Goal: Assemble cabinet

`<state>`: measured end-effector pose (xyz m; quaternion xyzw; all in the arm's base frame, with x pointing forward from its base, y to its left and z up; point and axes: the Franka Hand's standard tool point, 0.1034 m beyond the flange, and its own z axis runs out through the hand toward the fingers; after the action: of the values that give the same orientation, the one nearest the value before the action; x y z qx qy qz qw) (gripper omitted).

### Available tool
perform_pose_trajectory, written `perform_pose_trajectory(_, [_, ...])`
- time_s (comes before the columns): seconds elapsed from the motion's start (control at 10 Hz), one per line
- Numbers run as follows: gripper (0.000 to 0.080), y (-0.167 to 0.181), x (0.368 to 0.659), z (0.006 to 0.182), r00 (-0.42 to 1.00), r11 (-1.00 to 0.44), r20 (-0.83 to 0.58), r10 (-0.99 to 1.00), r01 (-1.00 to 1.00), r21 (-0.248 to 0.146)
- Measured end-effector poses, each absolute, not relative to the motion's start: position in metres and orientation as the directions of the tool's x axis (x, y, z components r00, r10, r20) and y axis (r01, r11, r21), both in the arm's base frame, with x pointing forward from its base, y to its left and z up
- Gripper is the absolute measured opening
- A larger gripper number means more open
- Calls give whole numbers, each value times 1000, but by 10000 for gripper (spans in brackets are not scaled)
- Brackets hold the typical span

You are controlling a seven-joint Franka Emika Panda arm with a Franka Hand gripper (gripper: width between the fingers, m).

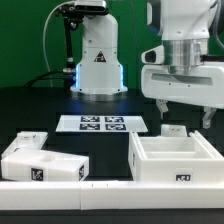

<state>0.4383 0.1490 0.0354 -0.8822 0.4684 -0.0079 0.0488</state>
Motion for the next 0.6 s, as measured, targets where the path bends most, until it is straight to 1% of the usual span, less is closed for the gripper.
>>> perform_pose_trajectory(0.2, [796,146,440,35,442,-436,-60,-895,-895,-99])
perform_pose_trajectory(0.4, [796,146,438,34,362,-354,-75,-929,-930,-95])
perform_pose_trajectory(0.5, [796,140,433,28,181,-174,-98,-979,-982,-76])
perform_pose_trajectory(0.6, [796,135,430,23,52,-45,-107,-993,-997,-70])
